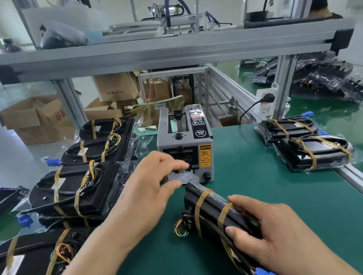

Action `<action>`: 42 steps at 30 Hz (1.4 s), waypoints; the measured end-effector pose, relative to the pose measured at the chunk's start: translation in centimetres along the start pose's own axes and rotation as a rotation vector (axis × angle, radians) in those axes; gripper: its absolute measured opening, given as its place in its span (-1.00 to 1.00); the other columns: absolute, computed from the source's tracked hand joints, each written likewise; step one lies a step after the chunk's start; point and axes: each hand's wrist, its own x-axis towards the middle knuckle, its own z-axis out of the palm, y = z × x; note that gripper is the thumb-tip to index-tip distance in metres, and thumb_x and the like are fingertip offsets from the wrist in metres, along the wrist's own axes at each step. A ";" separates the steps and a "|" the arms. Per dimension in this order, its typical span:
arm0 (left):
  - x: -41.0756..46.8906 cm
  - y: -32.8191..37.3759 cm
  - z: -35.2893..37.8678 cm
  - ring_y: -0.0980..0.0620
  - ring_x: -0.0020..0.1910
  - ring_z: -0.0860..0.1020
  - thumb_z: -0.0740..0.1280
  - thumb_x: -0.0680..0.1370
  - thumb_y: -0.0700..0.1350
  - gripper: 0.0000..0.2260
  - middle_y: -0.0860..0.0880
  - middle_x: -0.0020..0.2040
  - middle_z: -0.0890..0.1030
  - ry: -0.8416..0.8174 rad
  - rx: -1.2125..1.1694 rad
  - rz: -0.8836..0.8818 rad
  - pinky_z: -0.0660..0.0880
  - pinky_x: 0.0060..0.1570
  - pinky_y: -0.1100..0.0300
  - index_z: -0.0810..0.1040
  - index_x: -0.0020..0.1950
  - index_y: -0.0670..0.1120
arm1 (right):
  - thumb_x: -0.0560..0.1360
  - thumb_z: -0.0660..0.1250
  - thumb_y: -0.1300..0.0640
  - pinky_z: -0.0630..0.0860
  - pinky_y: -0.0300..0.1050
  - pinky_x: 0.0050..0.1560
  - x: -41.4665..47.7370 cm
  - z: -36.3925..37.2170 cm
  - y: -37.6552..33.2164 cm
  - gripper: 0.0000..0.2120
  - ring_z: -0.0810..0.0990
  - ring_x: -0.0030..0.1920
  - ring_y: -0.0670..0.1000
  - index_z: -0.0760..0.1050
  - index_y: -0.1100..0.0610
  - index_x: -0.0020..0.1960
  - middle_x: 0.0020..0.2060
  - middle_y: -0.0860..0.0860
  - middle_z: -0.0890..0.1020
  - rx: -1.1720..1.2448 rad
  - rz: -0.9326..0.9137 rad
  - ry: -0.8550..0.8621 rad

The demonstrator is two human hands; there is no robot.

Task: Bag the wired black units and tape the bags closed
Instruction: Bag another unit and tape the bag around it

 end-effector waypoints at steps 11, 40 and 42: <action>3.6 0.9 0.0 0.15 0.06 0.41 0.44 0.53 -0.11 -0.94 0.19 -0.01 0.53 -0.247 0.185 0.274 0.41 0.14 0.08 0.70 -0.06 0.04 | 0.39 0.34 -0.27 0.50 -0.30 0.14 0.2 0.1 0.8 -0.42 0.60 0.12 -0.20 0.38 -0.25 0.39 0.11 -0.26 0.64 0.010 -0.030 0.009; 5.8 -2.6 6.1 0.21 -0.57 0.39 0.37 0.58 -0.13 -0.89 0.05 -0.44 0.57 0.207 -1.200 -1.145 0.27 -0.60 0.38 0.60 -0.13 -0.11 | 0.37 0.38 -0.27 0.39 -0.51 0.03 -1.2 -0.6 2.0 -0.49 0.56 0.07 -0.29 0.34 -0.38 0.28 -0.08 -0.50 0.50 0.016 -0.024 0.101; 6.5 -2.5 6.2 0.21 -0.58 0.40 0.35 0.60 -0.11 -0.88 0.07 -0.45 0.57 0.211 -1.229 -1.154 0.26 -0.60 0.38 0.60 -0.12 -0.09 | 0.35 0.40 -0.26 0.39 -0.54 -0.01 -1.2 -0.5 2.0 -0.50 0.57 0.01 -0.30 0.36 -0.39 0.25 -0.14 -0.51 0.50 0.018 -0.026 0.093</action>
